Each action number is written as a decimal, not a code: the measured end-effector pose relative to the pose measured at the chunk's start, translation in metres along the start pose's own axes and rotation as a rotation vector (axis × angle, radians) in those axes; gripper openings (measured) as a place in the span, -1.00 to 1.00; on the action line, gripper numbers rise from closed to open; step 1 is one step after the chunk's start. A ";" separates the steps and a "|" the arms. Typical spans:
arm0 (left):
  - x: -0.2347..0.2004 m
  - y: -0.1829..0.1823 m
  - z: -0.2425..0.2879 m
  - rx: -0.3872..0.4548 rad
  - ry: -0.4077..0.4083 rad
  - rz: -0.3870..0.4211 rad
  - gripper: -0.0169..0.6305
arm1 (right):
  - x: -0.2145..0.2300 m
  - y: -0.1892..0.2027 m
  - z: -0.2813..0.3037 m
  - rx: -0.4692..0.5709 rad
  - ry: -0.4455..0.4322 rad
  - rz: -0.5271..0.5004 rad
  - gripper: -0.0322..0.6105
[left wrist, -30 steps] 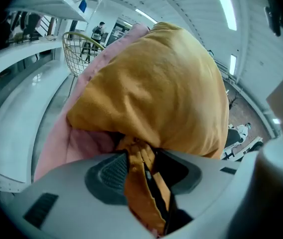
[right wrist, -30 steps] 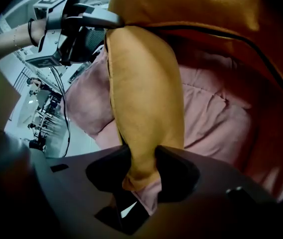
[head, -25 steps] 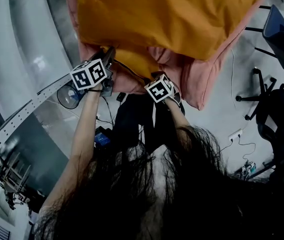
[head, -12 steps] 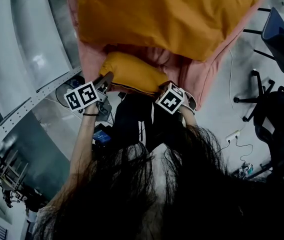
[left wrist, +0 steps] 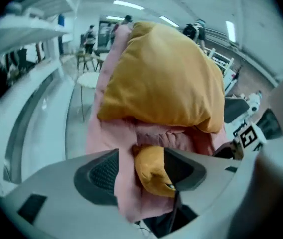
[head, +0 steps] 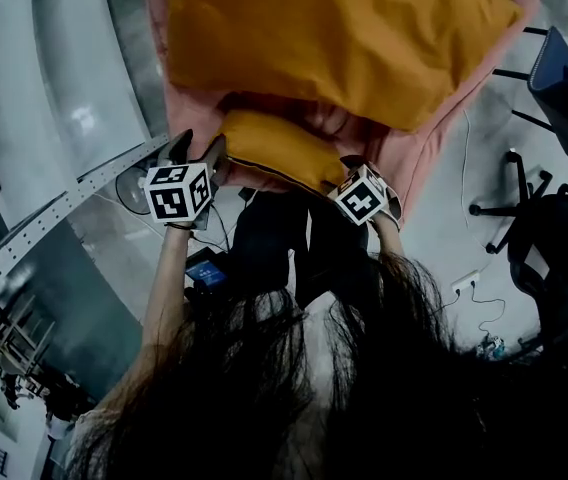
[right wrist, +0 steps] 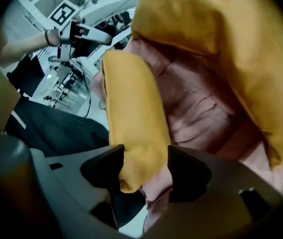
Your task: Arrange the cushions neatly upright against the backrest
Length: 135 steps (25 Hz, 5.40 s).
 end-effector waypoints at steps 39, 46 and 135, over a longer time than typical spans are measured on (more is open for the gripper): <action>-0.031 -0.106 0.149 -0.313 -0.009 0.484 -0.60 | 0.200 -0.050 -0.012 0.100 0.431 0.447 -0.59; -0.051 -0.101 0.170 -0.317 0.005 0.475 -0.60 | 0.206 -0.052 0.018 0.033 0.351 0.492 -0.60; 0.005 -0.044 0.153 -0.106 0.207 0.393 -0.44 | 0.130 -0.024 -0.027 0.442 0.327 0.674 -0.68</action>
Point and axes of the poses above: the fingertips, and each gripper's own axes: z forward along the fingers, x to its right, y out of its underside, the point moved 7 cm from there along -z, backward along the fingers, and after that the axes turned 14 degrees about y, right-handed, at the moved point
